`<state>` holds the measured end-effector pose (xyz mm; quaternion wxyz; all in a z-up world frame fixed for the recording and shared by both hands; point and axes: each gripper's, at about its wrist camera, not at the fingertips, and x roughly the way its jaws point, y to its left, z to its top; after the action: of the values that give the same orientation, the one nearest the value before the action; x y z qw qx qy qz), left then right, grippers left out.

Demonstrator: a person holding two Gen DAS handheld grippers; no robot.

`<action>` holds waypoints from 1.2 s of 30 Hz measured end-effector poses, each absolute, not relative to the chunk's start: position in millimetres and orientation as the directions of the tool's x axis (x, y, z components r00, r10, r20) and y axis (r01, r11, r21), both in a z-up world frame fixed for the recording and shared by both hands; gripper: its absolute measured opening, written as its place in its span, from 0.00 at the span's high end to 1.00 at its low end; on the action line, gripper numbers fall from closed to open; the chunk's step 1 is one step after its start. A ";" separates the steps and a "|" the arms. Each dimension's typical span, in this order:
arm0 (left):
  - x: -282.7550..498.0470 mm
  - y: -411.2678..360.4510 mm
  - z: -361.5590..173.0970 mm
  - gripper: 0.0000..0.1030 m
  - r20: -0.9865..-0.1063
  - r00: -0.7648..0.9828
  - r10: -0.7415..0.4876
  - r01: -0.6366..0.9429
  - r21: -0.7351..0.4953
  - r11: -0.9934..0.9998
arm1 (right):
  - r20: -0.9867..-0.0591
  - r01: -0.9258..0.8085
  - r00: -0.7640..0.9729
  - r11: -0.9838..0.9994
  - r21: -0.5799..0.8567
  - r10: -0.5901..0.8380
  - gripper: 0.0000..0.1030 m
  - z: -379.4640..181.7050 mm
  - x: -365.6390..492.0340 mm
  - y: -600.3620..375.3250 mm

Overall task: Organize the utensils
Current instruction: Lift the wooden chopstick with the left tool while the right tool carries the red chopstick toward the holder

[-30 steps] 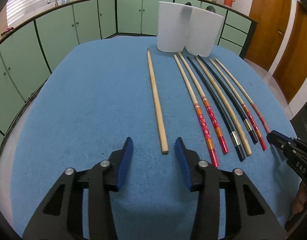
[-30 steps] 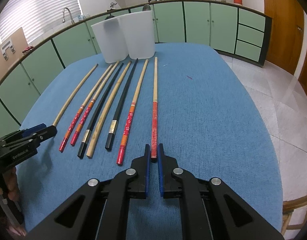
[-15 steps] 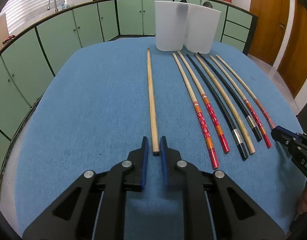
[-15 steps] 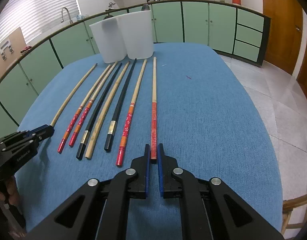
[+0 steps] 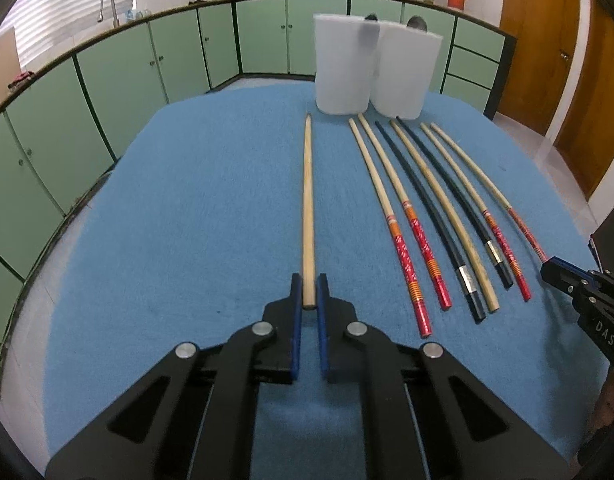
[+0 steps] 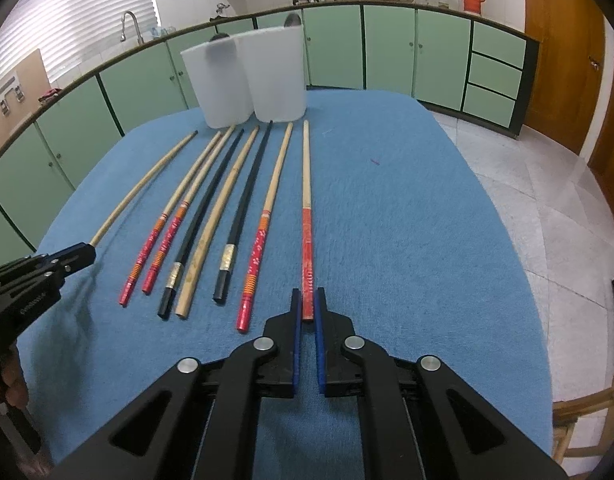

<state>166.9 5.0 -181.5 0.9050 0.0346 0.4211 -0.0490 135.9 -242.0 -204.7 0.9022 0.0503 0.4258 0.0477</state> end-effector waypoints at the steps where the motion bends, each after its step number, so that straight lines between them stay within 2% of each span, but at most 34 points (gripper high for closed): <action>1: 165.2 5.1 -177.7 0.94 -0.760 0.648 -0.057 0.120 0.027 0.992 | -0.760 -0.046 0.637 0.990 0.130 0.129 0.94 -201.6 135.7 -242.4; 6: 157.0 4.1 -151.0 0.94 -0.717 0.694 -0.057 0.136 0.052 0.989 | -0.727 -0.060 0.674 0.991 0.123 0.131 0.94 -176.5 129.6 -244.3; 20: 159.3 4.0 -67.1 0.94 -0.588 0.798 -0.129 0.166 0.009 0.986 | -0.628 -0.081 0.762 0.986 0.146 0.156 0.94 -95.6 133.0 -260.7; 28: 171.4 1.0 -30.9 0.94 -0.538 0.828 -0.154 0.181 -0.003 0.983 | -0.571 -0.109 0.804 0.985 0.135 0.168 0.94 -47.9 145.2 -265.2; 36: 185.7 -1.7 -5.8 0.94 -0.524 0.825 -0.211 0.219 -0.047 0.975 | -0.559 -0.148 0.804 0.979 0.140 0.202 0.94 -22.8 161.7 -271.0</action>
<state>185.7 -1.7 -5.8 0.9553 0.0074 0.2733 -0.1125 161.7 -271.0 -22.8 0.9488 0.0446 0.2989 0.0922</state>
